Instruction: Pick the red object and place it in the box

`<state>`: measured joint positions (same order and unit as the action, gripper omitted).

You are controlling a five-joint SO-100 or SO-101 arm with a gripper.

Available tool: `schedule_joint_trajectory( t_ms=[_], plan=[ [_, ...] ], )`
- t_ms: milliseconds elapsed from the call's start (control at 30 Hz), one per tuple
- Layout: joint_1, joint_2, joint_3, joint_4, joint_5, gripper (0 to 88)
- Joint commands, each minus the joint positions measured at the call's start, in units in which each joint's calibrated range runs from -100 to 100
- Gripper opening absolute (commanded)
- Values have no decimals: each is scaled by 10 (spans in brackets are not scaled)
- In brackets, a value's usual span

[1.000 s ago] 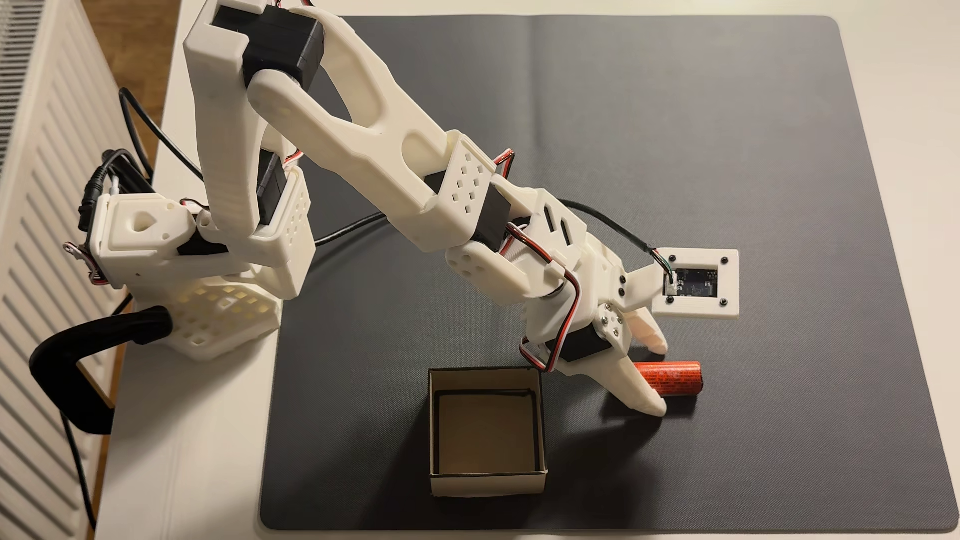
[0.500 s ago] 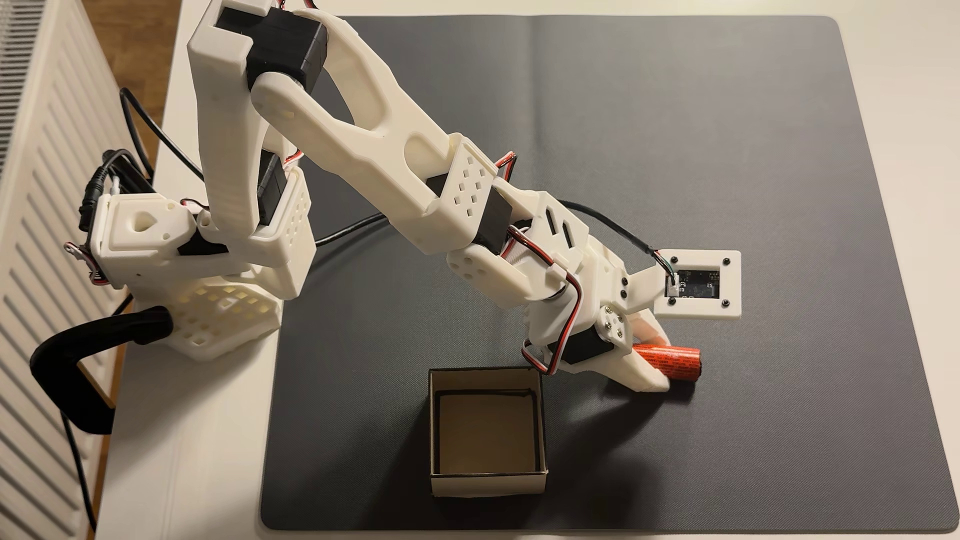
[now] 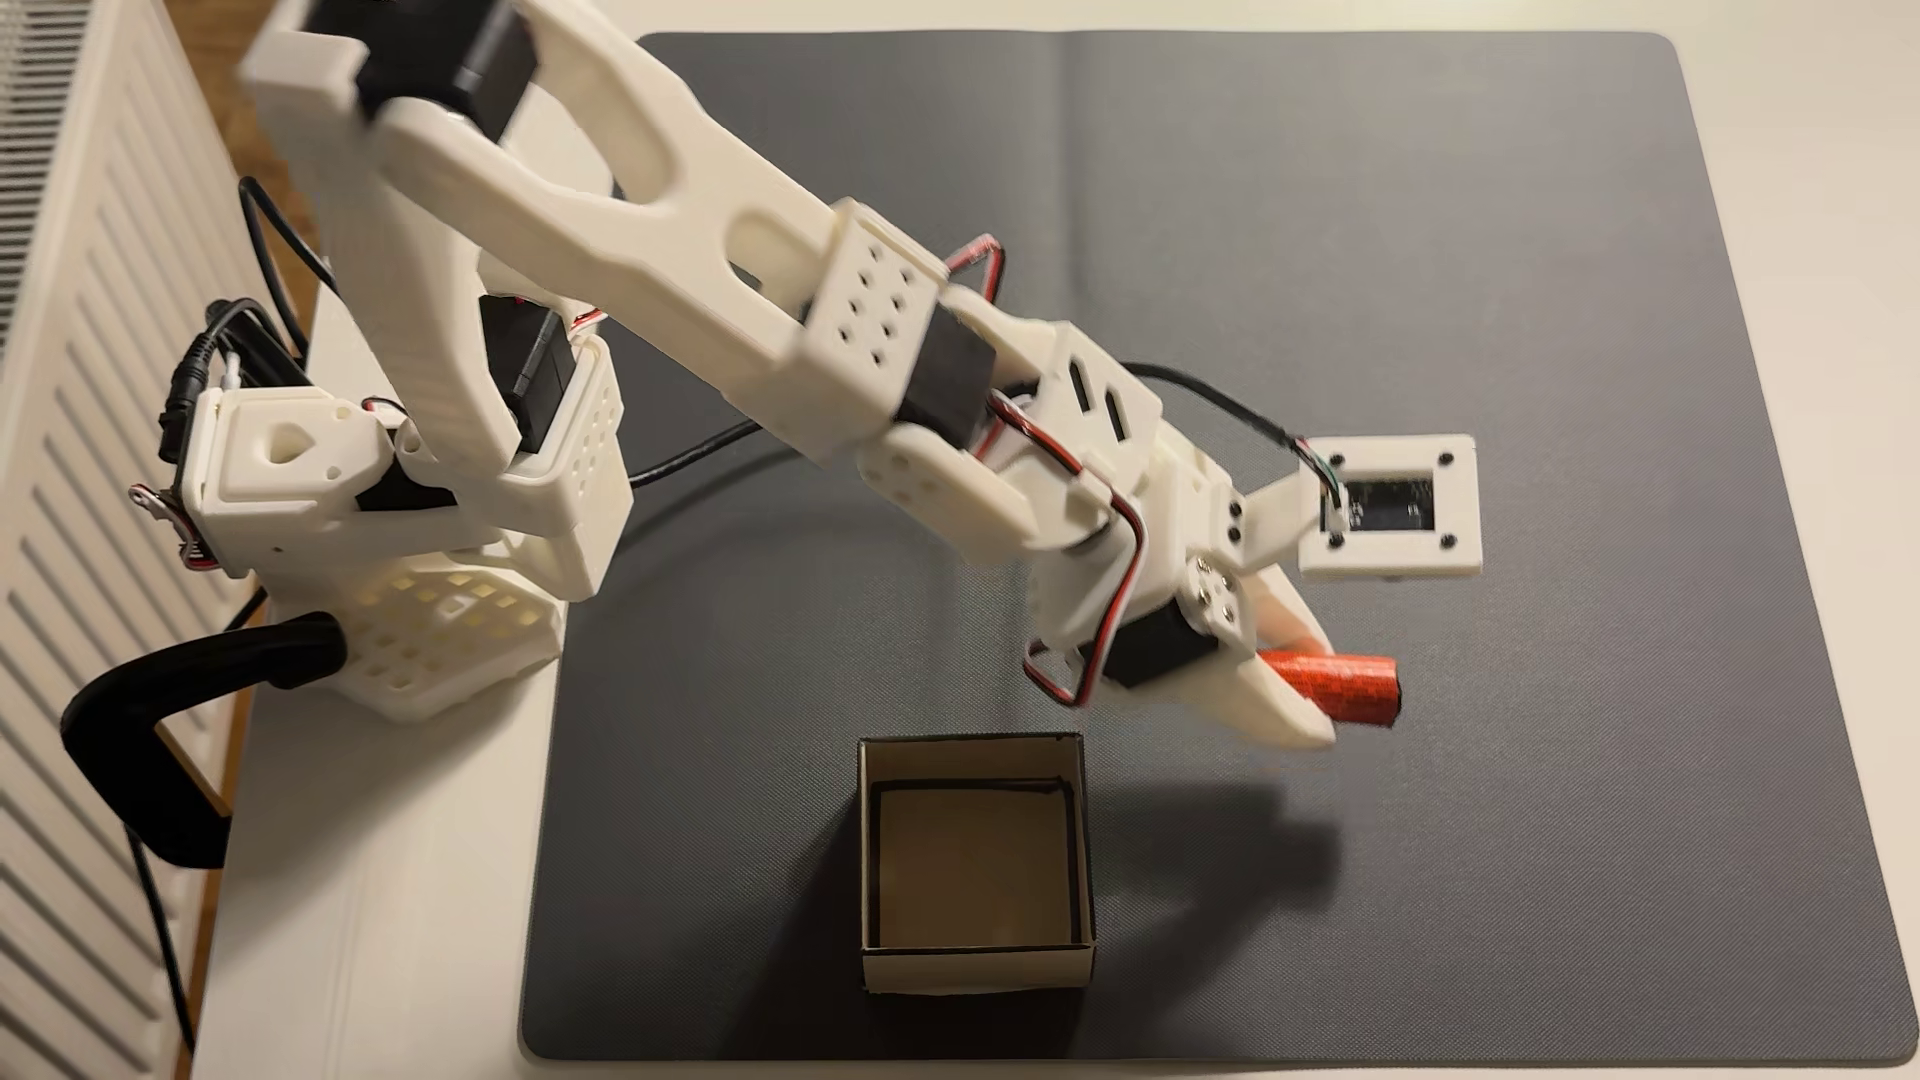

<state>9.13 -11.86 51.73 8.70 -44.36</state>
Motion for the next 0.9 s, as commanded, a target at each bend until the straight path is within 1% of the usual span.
schedule_joint_trajectory(
  t_ms=[0,67,233,533,867],
  plan=[
    [-1,-119,-2,68,17,17],
    [2,-163,13,84,27,17],
    [43,-274,93,93,48,16],
    [120,-469,285,93,49,15],
    [136,-622,409,96,49,17]
  ],
)
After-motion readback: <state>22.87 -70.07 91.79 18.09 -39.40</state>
